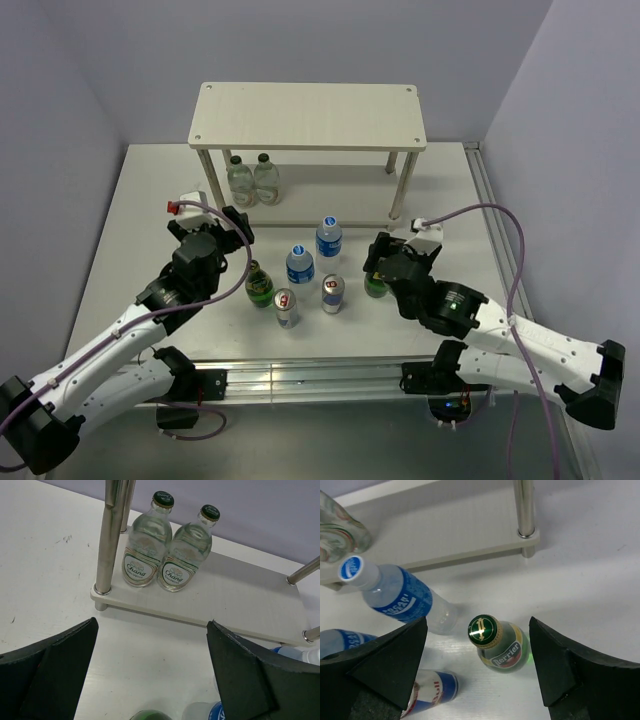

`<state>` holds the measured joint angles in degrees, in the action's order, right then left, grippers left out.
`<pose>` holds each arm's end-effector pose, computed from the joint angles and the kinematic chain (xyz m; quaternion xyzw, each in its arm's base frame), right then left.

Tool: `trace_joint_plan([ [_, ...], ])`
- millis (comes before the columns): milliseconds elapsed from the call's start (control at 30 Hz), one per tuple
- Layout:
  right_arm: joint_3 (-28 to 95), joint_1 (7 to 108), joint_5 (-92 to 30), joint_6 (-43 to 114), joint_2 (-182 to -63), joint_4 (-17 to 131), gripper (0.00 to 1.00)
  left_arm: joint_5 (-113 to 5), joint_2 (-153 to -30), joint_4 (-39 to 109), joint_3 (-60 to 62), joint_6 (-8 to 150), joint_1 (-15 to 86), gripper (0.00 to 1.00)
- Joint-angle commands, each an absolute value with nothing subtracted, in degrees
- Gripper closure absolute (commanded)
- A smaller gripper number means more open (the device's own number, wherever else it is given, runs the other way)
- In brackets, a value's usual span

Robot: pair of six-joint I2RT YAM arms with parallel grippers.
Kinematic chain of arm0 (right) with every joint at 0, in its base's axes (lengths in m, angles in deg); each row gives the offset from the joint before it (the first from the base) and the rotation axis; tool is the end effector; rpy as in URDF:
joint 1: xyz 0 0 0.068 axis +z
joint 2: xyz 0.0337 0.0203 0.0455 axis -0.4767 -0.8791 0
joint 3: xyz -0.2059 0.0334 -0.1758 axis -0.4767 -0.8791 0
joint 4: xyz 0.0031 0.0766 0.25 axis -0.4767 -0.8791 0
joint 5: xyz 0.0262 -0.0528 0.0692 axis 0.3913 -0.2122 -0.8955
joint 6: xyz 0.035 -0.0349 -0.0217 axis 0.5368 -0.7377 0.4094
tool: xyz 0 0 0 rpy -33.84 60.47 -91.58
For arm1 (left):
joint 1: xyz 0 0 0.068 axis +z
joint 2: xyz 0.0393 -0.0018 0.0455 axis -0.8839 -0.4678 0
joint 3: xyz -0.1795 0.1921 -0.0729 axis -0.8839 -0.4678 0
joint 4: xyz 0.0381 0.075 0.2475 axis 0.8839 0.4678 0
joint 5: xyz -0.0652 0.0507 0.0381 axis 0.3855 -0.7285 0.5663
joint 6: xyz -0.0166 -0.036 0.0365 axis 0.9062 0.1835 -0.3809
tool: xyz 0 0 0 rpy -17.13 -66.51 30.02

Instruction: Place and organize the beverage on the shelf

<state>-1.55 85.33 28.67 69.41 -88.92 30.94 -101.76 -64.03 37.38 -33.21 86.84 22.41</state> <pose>0.1170 0.1280 0.2864 0.0959 0.8122 0.0701 0.5711 0.1643 -0.1072 0.3087 -0.1367 0.7412 -0.1188 0.6464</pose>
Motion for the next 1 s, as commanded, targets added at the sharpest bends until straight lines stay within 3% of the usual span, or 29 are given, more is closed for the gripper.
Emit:
trace_joint_plan([
  [0, -1.76, 87.26, 31.63, 66.43, -85.17, 35.28, 0.1, -104.66, -62.69, 34.36, -33.94, 85.45, 22.21, 0.03],
  [133, -1.58, 91.82, 37.07, 63.99, -81.84, 33.86, 0.1, -106.16, -61.9, 32.43, -35.79, 84.58, 22.21, 0.03],
  [233, -2.29, 102.18, 43.4, 60.82, -80.16, 36.76, 0.09, -106.77, -61.46, 31.55, -36.76, 84.05, 22.12, 0.03],
  [333, -0.02, 107.74, 47.54, 68.85, -82.51, 29.32, 0.09, -107.21, -61.11, 31.37, -37.02, 84.05, 22.21, 0.03],
  [467, -0.09, 108.8, 49.83, 80.65, -86.13, 16.93, 0.08, -107.65, -60.32, 31.11, -37.46, 84.22, 22.21, 0.03],
  [567, -2.02, 108.89, 49.66, 85.24, -86.75, 15.76, 0.07, -107.74, -59.79, 30.85, -37.81, 84.22, 22.12, 0.02],
  [833, -7.74, 106.43, 47.98, 79.37, -86.22, 25.95, 0.06, -108.0, -60.41, 31.37, -37.72, 84.4, 22.21, 0.03],
  [967, -10.46, 103.27, 46.06, 71.55, -87.36, 38.15, 0.07, -108.0, -60.23, 31.02, -37.99, 84.49, 22.21, 0.03],
])
